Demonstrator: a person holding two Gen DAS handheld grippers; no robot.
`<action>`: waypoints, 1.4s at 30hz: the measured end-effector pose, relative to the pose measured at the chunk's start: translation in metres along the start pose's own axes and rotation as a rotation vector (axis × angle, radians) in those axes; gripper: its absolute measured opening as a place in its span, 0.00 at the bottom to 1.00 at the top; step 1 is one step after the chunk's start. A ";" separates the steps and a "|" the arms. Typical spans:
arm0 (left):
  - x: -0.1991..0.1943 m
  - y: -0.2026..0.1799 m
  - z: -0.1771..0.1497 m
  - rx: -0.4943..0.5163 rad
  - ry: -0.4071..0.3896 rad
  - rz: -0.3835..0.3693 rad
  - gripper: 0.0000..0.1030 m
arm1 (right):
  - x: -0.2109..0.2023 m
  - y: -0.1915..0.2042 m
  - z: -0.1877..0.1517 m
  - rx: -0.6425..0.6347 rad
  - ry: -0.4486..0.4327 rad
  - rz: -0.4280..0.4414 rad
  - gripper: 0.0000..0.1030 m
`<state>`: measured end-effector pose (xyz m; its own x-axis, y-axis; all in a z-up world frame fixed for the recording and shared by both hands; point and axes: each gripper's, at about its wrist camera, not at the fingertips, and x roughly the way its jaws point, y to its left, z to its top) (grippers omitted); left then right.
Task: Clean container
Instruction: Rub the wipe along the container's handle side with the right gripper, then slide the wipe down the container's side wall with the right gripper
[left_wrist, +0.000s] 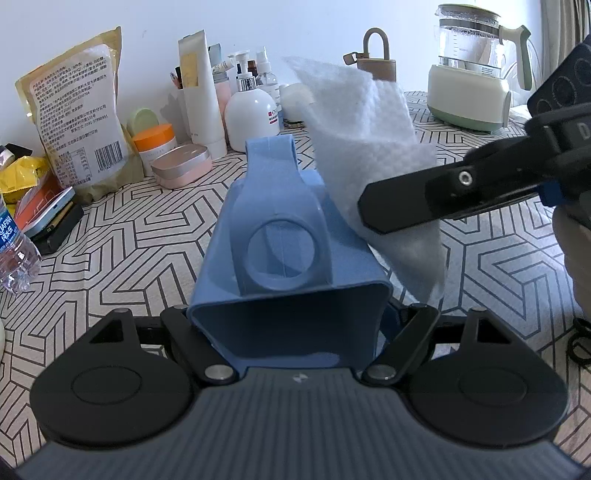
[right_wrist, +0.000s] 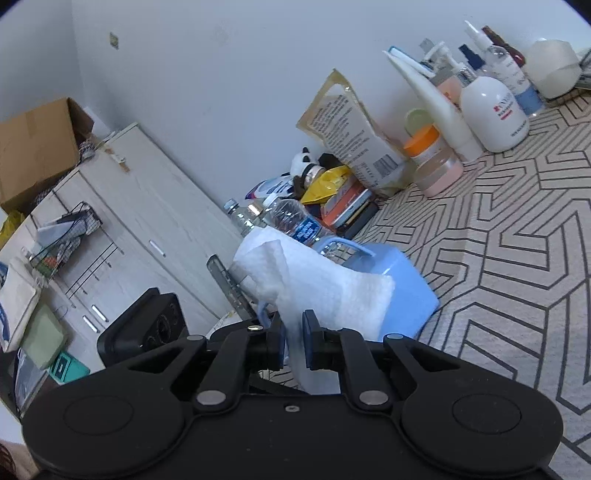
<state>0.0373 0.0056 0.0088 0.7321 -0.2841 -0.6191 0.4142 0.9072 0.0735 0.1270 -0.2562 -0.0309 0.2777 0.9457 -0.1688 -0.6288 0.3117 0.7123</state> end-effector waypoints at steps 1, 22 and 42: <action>0.000 0.000 0.000 0.000 0.000 0.000 0.77 | 0.000 -0.001 0.000 0.005 -0.001 -0.007 0.10; -0.003 0.004 -0.003 -0.010 0.003 -0.005 0.79 | 0.000 -0.001 -0.001 -0.017 -0.007 -0.032 0.18; -0.009 -0.011 -0.004 0.002 -0.001 0.000 0.79 | 0.002 -0.001 -0.002 -0.010 0.008 0.018 0.08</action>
<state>0.0245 -0.0004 0.0104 0.7325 -0.2842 -0.6187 0.4152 0.9066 0.0751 0.1268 -0.2540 -0.0329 0.2605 0.9519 -0.1615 -0.6406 0.2955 0.7087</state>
